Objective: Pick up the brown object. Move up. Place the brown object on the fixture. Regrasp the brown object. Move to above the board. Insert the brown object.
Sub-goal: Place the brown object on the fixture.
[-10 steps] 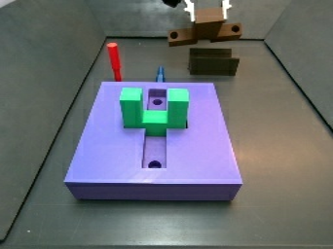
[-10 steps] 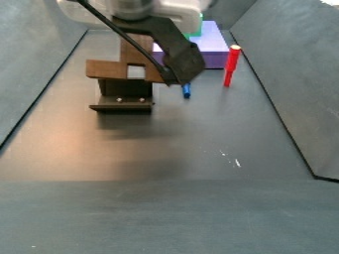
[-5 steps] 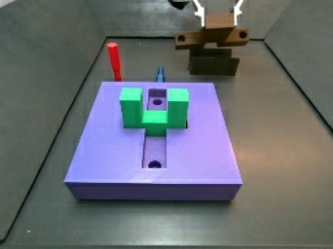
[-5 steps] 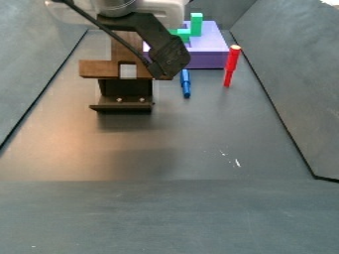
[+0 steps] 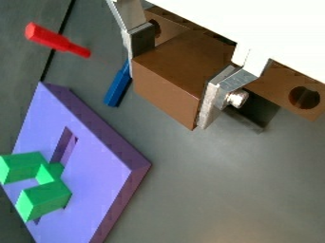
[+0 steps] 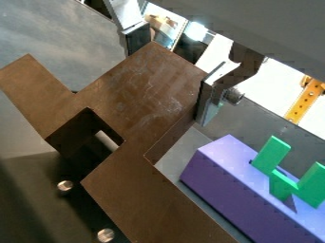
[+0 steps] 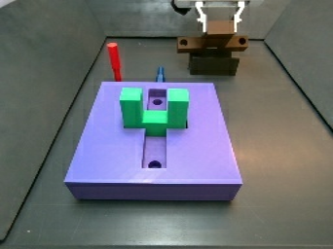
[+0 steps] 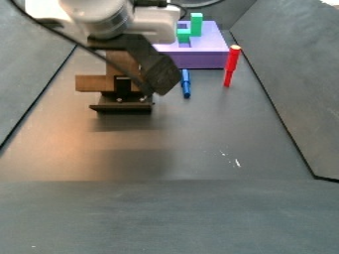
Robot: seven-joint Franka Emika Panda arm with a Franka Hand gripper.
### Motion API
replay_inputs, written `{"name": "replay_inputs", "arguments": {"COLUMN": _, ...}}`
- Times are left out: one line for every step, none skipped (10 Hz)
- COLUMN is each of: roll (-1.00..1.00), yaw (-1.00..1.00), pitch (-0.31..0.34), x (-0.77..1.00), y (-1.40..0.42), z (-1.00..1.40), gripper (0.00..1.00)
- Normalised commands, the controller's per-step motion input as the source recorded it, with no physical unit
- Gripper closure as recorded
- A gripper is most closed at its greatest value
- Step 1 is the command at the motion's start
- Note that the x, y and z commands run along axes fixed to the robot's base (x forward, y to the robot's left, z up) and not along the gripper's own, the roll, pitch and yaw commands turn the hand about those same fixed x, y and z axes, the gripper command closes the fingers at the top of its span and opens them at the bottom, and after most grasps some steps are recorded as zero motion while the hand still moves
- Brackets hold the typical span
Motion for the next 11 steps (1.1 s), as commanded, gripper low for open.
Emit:
{"name": "replay_inputs", "arguments": {"roll": -0.37, "yaw": -0.13, "pitch": 0.009, "x": 0.43, "y": 0.0, "z": -0.14, "gripper": 1.0}}
{"name": "replay_inputs", "arguments": {"roll": -0.4, "yaw": -0.09, "pitch": 0.0, "x": 0.3, "y": 0.0, "z": -0.32, "gripper": 1.0}}
{"name": "replay_inputs", "arguments": {"roll": -0.35, "yaw": -0.08, "pitch": -0.026, "x": 0.22, "y": 0.02, "z": -0.39, "gripper": 1.0}}
{"name": "replay_inputs", "arguments": {"roll": -0.16, "yaw": -0.06, "pitch": 0.0, "x": 0.15, "y": 0.19, "z": -0.3, "gripper": 1.0}}
{"name": "replay_inputs", "arguments": {"roll": -0.13, "yaw": -0.04, "pitch": 0.0, "x": 0.03, "y": 0.28, "z": -0.21, "gripper": 1.0}}
{"name": "replay_inputs", "arguments": {"roll": -0.07, "yaw": -0.06, "pitch": 0.0, "x": 0.0, "y": 0.29, "z": -0.14, "gripper": 1.0}}
{"name": "replay_inputs", "arguments": {"roll": -0.03, "yaw": -0.07, "pitch": 0.0, "x": 0.0, "y": 0.23, "z": -0.1, "gripper": 1.0}}
{"name": "replay_inputs", "arguments": {"roll": 0.0, "yaw": -0.04, "pitch": 0.0, "x": 0.0, "y": 0.08, "z": -0.19, "gripper": 1.0}}
{"name": "replay_inputs", "arguments": {"roll": 0.09, "yaw": -0.05, "pitch": 0.0, "x": -0.01, "y": 0.0, "z": -0.33, "gripper": 1.0}}
{"name": "replay_inputs", "arguments": {"roll": 0.16, "yaw": -0.03, "pitch": 0.0, "x": 0.0, "y": 0.0, "z": -0.31, "gripper": 1.0}}
{"name": "replay_inputs", "arguments": {"roll": 0.22, "yaw": -0.04, "pitch": 0.0, "x": 0.0, "y": 0.0, "z": -0.29, "gripper": 1.0}}
